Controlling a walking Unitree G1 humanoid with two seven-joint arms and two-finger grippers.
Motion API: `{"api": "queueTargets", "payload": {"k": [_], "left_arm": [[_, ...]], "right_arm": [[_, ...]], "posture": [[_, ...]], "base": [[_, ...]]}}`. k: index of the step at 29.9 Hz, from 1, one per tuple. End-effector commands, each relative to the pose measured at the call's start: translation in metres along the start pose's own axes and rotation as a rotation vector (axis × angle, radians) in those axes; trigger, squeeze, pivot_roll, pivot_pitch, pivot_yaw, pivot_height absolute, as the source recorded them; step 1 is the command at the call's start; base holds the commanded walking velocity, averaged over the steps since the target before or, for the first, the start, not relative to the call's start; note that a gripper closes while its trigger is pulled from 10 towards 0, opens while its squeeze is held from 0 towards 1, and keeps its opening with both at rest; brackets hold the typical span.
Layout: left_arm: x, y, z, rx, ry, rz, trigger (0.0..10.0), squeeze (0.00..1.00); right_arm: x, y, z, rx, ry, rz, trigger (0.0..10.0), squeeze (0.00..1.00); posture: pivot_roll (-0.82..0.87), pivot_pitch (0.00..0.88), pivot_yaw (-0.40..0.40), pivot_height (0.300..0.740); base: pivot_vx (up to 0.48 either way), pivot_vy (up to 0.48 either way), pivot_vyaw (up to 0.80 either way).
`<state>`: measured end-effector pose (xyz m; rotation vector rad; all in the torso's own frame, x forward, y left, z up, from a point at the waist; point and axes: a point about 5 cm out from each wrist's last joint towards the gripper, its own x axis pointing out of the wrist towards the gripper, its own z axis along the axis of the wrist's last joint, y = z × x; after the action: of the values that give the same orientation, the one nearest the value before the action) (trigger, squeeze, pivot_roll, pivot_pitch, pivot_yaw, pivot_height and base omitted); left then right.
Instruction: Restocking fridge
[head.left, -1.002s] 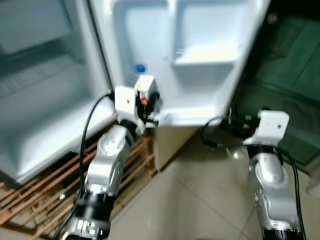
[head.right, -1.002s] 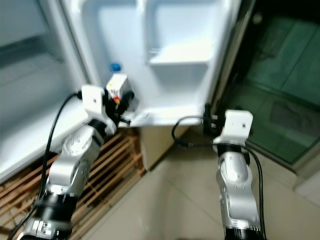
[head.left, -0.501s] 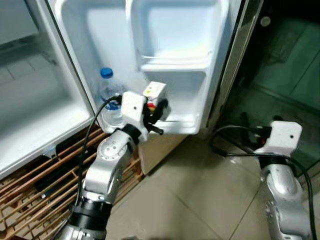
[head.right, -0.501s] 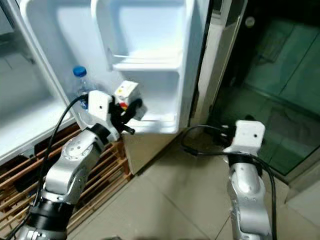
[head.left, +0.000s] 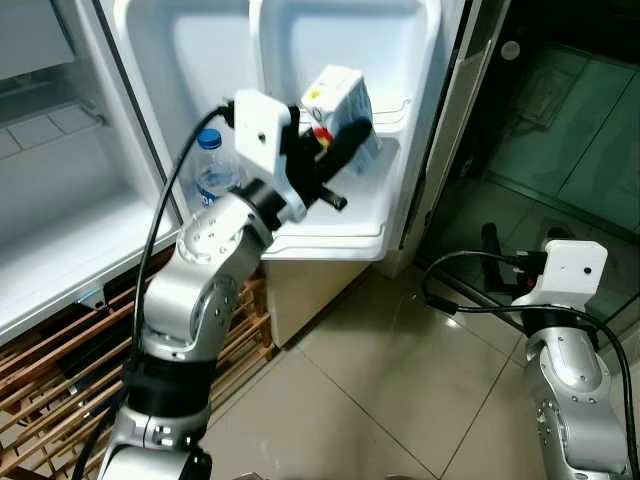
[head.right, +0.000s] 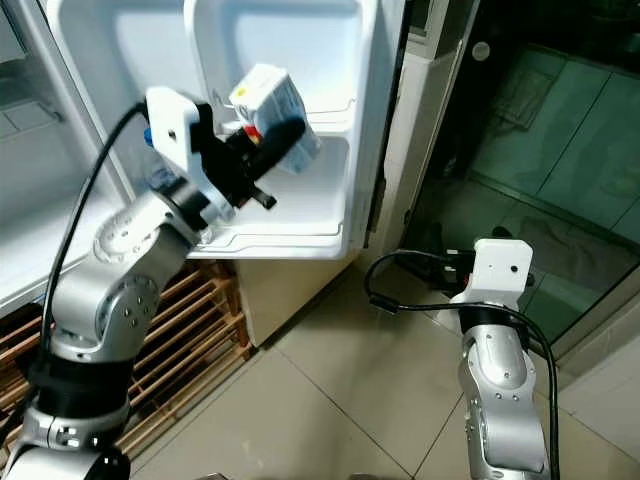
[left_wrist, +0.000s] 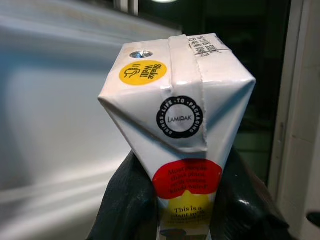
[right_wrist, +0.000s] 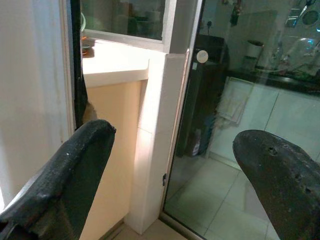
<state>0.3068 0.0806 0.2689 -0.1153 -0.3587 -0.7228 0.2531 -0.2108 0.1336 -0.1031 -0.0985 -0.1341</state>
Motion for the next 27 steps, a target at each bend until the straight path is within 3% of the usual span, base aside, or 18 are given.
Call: {"api": "queueTargets", "payload": {"k": [1,7,16,19,27], "left_arm": [[0.006,0.001,0.005,0.015,-0.012,-0.004,10.0,0.00],[0.018,0.008,0.016,0.055,-0.041,0.007,10.0,0.00],[0.034,0.045,0.029,0.123,-0.100,0.171,10.0,0.00],[0.039,0.056,0.022,0.138,-0.098,0.247,10.0,0.00],[0.042,0.062,0.003,0.154,-0.080,0.300,10.0,0.00]], "right_arm": [[-0.001,0.002,0.003,0.016,-0.007,0.011,10.0,0.00],[-0.004,0.007,0.002,0.028,-0.008,0.001,10.0,0.00],[-0.014,0.014,-0.001,0.046,-0.007,-0.029,10.0,0.00],[-0.018,0.013,-0.001,0.046,-0.004,-0.046,10.0,0.00],[-0.029,0.010,-0.002,0.035,0.011,-0.069,10.0,0.00]], "posture": [[-0.19,0.000,0.013,0.736],[-0.20,0.000,0.048,0.736],[-0.24,0.000,0.102,0.736],[-0.26,0.000,0.118,0.736],[-0.30,0.000,0.132,0.736]], "base": [[0.000,0.000,0.00],[0.000,0.000,0.00],[0.000,0.000,0.00],[0.000,0.000,0.00],[0.000,0.000,0.00]]}}
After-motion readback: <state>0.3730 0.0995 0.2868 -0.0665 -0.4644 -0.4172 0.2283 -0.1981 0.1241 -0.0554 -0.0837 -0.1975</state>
